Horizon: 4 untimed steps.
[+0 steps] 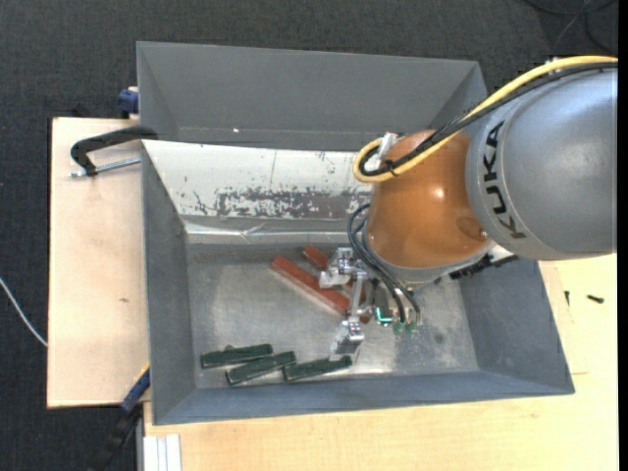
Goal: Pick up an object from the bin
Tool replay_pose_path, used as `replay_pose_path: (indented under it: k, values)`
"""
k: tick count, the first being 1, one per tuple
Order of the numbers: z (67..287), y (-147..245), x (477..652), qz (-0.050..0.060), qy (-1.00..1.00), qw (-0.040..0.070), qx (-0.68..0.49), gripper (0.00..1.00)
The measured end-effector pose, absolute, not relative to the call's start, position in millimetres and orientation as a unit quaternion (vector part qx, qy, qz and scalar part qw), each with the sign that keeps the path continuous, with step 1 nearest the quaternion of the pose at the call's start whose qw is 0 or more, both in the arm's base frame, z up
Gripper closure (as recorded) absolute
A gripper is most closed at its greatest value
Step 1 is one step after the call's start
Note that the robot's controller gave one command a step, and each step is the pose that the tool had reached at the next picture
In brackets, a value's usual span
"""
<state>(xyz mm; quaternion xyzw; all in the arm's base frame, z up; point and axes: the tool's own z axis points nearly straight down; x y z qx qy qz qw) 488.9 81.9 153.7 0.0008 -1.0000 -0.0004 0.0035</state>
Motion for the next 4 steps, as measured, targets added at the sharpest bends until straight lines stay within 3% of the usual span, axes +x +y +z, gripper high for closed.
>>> replay_pose_path:
  k: [1,2,3,4]
  values:
    - [157,82,490.9,-0.001,-1.000,0.000,0.000,0.00]
    - [127,82,508.3,-0.001,-0.998,-0.003,-0.064,0.00]
    - [77,66,559.3,-0.002,-0.999,0.006,0.039,1.00]
    - [78,66,559.5,-0.002,-0.999,0.005,0.039,1.00]
